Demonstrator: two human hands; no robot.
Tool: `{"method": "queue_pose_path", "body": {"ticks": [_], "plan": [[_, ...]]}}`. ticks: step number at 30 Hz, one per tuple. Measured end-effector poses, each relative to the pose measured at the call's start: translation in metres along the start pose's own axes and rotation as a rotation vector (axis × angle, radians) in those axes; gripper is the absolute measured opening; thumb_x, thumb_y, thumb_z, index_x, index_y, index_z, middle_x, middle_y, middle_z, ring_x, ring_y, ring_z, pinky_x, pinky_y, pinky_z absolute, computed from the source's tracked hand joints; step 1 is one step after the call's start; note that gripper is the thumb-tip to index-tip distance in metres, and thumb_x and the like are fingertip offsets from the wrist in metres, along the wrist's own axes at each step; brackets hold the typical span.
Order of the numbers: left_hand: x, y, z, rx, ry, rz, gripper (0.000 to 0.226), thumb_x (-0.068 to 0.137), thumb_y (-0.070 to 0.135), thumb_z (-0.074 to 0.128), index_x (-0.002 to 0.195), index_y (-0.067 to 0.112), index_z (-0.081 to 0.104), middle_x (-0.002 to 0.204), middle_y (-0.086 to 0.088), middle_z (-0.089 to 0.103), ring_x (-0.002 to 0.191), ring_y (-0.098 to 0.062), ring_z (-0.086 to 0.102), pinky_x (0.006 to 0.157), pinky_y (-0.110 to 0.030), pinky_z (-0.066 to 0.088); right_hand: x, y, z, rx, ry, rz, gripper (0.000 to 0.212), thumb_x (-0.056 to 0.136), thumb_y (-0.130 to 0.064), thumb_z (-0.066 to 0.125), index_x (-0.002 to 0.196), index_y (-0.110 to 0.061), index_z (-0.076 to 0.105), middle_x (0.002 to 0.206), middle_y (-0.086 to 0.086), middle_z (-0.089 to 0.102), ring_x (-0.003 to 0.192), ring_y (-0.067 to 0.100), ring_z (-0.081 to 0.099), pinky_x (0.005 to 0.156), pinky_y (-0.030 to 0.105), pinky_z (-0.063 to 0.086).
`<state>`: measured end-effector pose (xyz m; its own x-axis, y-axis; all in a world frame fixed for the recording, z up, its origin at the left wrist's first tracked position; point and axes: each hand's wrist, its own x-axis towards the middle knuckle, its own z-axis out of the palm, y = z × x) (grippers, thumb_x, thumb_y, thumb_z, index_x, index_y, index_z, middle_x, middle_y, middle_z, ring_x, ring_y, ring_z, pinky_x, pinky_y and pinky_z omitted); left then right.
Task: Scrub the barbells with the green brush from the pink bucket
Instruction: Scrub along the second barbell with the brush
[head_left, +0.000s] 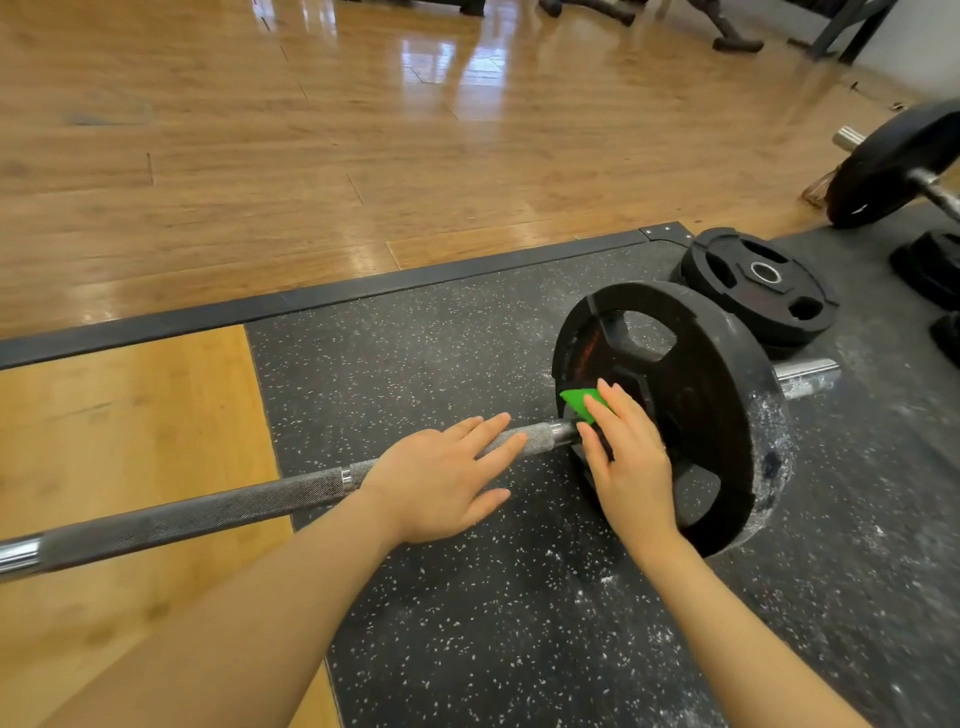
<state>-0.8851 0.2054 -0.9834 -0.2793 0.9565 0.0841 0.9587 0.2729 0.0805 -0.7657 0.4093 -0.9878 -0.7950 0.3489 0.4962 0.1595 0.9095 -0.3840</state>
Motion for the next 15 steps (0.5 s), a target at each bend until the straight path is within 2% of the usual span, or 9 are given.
{"method": "queue_pose_path", "body": {"ticks": [3, 7, 11, 15], "plan": [[0.003, -0.005, 0.001, -0.010, -0.002, -0.002, 0.064, 0.096, 0.056, 0.010, 0.153, 0.025, 0.013, 0.160, -0.004, 0.014, 0.141, -0.023, 0.032, 0.094, -0.037, 0.047, -0.020, -0.001, 0.000, 0.018, 0.053, 0.026, 0.040, 0.097, -0.023, 0.051, 0.130, -0.003, 0.057, 0.141, 0.008, 0.050, 0.135, 0.021, 0.041, 0.115, 0.029, 0.028], [0.007, -0.012, 0.000, -0.007, -0.012, 0.000, 0.068, 0.092, 0.059, 0.003, 0.152, 0.027, 0.011, 0.160, -0.002, 0.012, 0.142, -0.022, 0.030, 0.094, -0.036, 0.048, -0.025, -0.003, -0.002, 0.052, 0.100, 0.135, 0.035, 0.097, -0.017, 0.056, 0.129, -0.003, 0.058, 0.138, 0.002, 0.050, 0.132, 0.016, 0.042, 0.115, 0.022, 0.025], [0.011, -0.020, -0.003, -0.012, -0.029, -0.015, 0.067, 0.093, 0.060, 0.007, 0.152, 0.029, 0.009, 0.161, 0.000, 0.011, 0.142, -0.020, 0.028, 0.093, -0.035, 0.048, -0.021, -0.008, 0.000, 0.071, 0.110, 0.206, 0.036, 0.097, -0.018, 0.054, 0.131, -0.006, 0.057, 0.140, 0.003, 0.051, 0.133, 0.010, 0.040, 0.114, 0.029, 0.028], [0.016, -0.027, -0.007, -0.038, -0.058, -0.024, 0.066, 0.093, 0.060, 0.010, 0.153, 0.031, 0.004, 0.161, 0.002, 0.006, 0.144, -0.018, 0.024, 0.099, -0.036, 0.046, -0.012, -0.017, 0.001, 0.133, 0.156, 0.294, 0.038, 0.098, -0.022, 0.051, 0.133, -0.008, 0.055, 0.141, 0.002, 0.050, 0.133, 0.009, 0.041, 0.113, 0.019, 0.027]]}}
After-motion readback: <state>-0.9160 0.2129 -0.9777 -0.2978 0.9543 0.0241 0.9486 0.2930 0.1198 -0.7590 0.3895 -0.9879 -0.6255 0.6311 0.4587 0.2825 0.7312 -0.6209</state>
